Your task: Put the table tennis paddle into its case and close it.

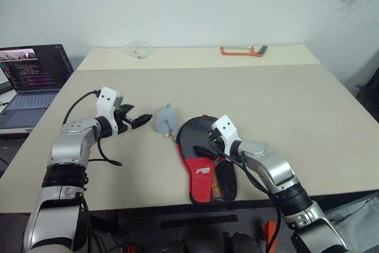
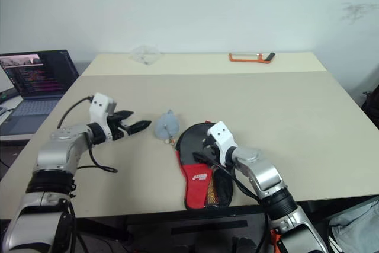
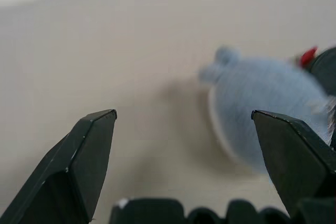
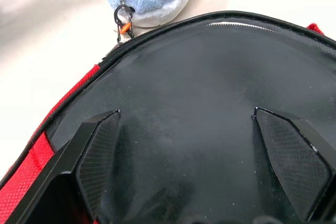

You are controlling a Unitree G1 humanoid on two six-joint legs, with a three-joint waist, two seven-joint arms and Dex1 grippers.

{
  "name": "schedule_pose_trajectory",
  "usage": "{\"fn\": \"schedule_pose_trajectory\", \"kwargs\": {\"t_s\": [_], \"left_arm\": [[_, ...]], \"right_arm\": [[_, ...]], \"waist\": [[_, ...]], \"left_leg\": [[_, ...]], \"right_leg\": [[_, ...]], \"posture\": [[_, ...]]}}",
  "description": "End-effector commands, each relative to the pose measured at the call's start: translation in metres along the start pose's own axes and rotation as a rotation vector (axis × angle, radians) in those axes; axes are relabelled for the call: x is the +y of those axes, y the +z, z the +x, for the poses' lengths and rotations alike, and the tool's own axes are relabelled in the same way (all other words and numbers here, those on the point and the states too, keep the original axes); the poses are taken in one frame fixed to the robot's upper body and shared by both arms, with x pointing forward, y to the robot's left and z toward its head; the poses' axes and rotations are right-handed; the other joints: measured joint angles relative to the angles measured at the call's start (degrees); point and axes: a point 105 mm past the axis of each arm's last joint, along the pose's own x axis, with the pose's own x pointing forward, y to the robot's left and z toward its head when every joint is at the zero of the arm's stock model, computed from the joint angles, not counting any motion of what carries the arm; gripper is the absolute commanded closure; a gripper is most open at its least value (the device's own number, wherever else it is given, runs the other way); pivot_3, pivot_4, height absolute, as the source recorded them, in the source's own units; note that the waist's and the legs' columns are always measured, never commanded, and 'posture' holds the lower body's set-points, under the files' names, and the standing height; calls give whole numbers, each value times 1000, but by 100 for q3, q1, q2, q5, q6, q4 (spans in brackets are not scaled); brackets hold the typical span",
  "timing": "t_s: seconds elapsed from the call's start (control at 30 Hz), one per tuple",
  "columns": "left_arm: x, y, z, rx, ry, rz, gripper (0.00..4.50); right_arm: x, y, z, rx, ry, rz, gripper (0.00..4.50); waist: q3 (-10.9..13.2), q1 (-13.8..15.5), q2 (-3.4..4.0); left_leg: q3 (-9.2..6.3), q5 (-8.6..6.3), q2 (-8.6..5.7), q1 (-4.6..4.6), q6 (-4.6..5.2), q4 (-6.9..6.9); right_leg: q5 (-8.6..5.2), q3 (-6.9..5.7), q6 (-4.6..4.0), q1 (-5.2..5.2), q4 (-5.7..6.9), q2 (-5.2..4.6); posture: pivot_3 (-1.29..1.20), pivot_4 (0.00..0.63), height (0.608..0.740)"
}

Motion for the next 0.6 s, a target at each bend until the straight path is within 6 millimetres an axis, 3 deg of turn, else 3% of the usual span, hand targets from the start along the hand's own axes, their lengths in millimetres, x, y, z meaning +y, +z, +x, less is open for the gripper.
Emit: {"fn": "schedule_pose_trajectory", "kwargs": {"t_s": [0.03,0.33,0.6], "left_arm": [[0,16,5,-24,-44,23,13],[-36,11,32,24,-269,28,13],[-35,-3,40,101,-262,13,13]], "right_arm": [[4,3,0,-14,12,-14,0],[6,4,1,-15,17,-33,0],[3,3,-2,-11,-1,-39,0]], "waist": [[-1,0,-2],[-2,-12,-3],[-3,-37,-5]], "left_leg": [[-1,0,0,-1,0,1],[0,1,-1,-2,-1,2],[-1,-2,-2,0,5,5]], "right_leg": [[0,-1,0,1,0,0],[0,0,0,1,1,-1],[0,0,0,2,7,0]], "posture": [[0,150,740],[0,150,740],[0,150,740]]}}
